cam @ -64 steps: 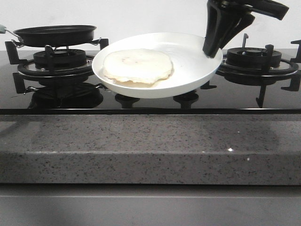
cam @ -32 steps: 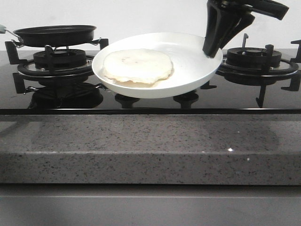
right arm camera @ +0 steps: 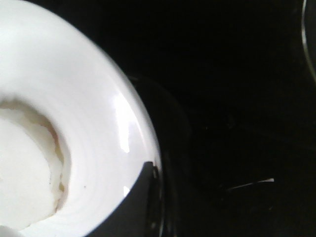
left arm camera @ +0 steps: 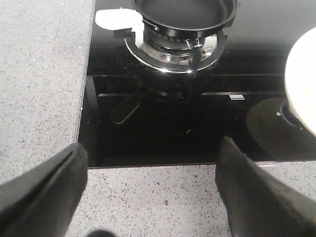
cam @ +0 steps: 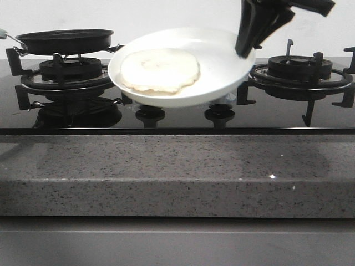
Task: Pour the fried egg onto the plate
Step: 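Lower the plate with the egg back between the burners with the right gripper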
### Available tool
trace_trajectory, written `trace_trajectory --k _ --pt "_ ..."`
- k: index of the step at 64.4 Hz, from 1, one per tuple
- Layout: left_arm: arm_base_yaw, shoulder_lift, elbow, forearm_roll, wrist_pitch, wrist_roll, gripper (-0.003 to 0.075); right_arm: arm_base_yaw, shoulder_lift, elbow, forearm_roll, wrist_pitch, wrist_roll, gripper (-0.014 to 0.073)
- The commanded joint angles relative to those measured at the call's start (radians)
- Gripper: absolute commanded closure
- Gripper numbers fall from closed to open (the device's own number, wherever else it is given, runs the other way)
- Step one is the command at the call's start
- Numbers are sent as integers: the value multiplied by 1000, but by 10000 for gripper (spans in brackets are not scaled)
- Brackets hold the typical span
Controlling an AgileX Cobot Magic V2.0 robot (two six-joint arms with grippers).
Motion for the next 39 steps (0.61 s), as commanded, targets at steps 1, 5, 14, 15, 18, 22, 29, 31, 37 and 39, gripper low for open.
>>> trace_trajectory --k 1,5,14,15,18,22,29,31,37,39 --pt "-8 -1 -26 -17 -84 -10 185 -18 -41 -81 12 -87 -1 662" --pt "-8 -1 -26 -17 -84 -10 185 -39 -9 -141 12 -70 43 662" --pt "-8 -1 -26 -17 -84 -10 185 -76 88 -271 12 -9 131 662" --pt "-8 -1 -26 -17 -84 -10 185 -78 98 -283 12 -3 142 662" --pt "-8 -1 -26 -17 -84 -10 185 -83 127 -316 13 10 173 662" --pt "-8 -1 -26 -17 -84 -10 185 -84 165 -351 13 13 204 662" --pt "-8 -1 -26 -17 -84 -10 185 -91 233 -401 12 15 276 662" --pt "-8 -1 -26 -17 -84 -10 185 -93 247 -408 14 15 291 660" --pt "-8 -1 -26 -17 -84 -10 185 -93 287 -431 18 25 306 629" --pt "-8 -1 -26 -17 -84 -10 185 -93 295 -433 18 26 306 600"
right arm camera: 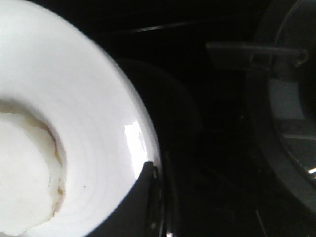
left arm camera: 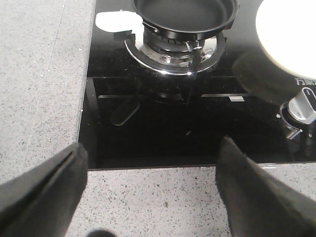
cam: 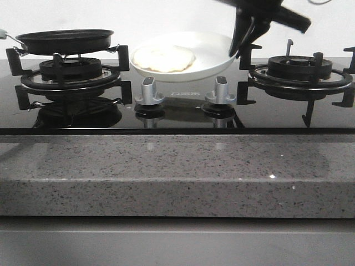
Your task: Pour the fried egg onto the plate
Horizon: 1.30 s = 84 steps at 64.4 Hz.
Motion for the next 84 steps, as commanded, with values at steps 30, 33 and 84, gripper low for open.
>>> trace_trajectory --k 30,33,84 --pt "-8 -1 -26 -15 -78 -10 185 -8 -87 -136 35 93 -76 267" --pt "-8 -1 -26 -15 -78 -10 185 -8 -108 -136 33 111 -109 279" --pt "-8 -1 -26 -17 -78 -10 185 -7 -972 742 -18 -152 -483 285"
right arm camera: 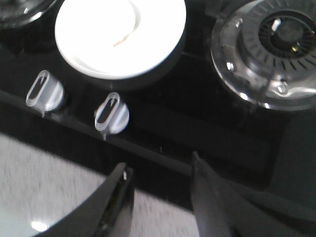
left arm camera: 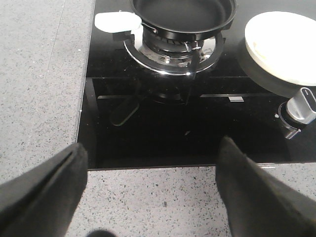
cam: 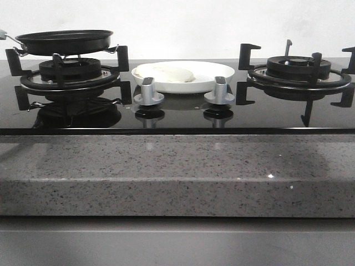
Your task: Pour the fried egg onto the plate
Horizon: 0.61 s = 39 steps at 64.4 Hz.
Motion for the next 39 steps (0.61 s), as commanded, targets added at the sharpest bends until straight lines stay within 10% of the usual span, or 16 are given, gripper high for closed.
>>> trace_trajectory --k 1,39 --pt "-8 -1 -26 -17 -77 -10 185 -3 -122 63 14 -68 -46 285" --pt "-8 -1 -26 -17 -75 -10 205 -3 -608 430 -32 -66 -51 321"
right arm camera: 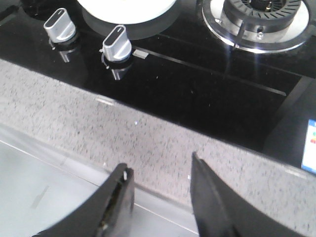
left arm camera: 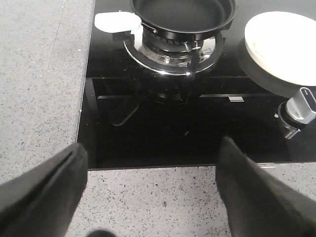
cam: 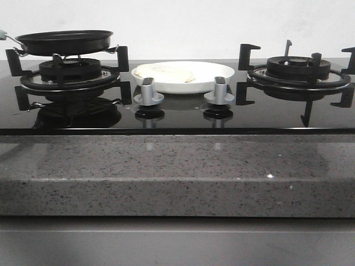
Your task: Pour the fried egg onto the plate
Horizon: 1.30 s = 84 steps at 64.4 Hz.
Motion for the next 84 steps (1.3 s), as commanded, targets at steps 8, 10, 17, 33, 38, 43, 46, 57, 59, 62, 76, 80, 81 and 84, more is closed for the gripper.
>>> trace_trajectory --k 8,10,17,33,38,43,46,57,59,62,76,80,81,84 --pt "-8 -1 -26 -17 -73 -10 382 -3 -55 7 -3 -43 -12 479" --pt "-8 -1 -26 -17 -73 -10 426 -3 -55 7 -3 -41 -12 522" --pt "-8 -1 -26 -17 -73 -10 606 -3 -55 7 -3 -38 -12 645" --pt "-8 -1 -26 -17 -75 -10 739 -3 -53 7 -4 -24 -12 662" --pt "-8 -1 -26 -17 -75 -10 739 -3 -53 7 -4 -24 -12 662" --pt "-8 -1 -26 -17 -75 -10 739 -3 -53 7 -4 -24 -12 662" --pt "-8 -1 -26 -17 -75 -10 739 -3 -53 7 -4 -24 -12 662" --pt "-8 -1 -26 -17 -78 -10 739 -3 -53 7 -4 -24 -12 662" --pt "-13 -6 -21 -21 -80 -10 739 -3 -53 7 -4 -24 -12 662" --pt "-18 -25 -13 -12 -93 -10 739 -3 -53 7 -4 -24 -12 662" --pt "-11 -256 150 27 -271 -10 739 -3 -53 7 -4 -24 -12 662" --pt "-9 -332 219 27 -328 -10 739 -3 -53 7 -4 -24 -12 662" --pt "-9 -347 234 27 -337 -10 739 -3 -53 7 -4 -24 -12 662" --pt "-9 -394 282 27 -363 -10 739 -3 -53 7 -4 -24 -12 662"
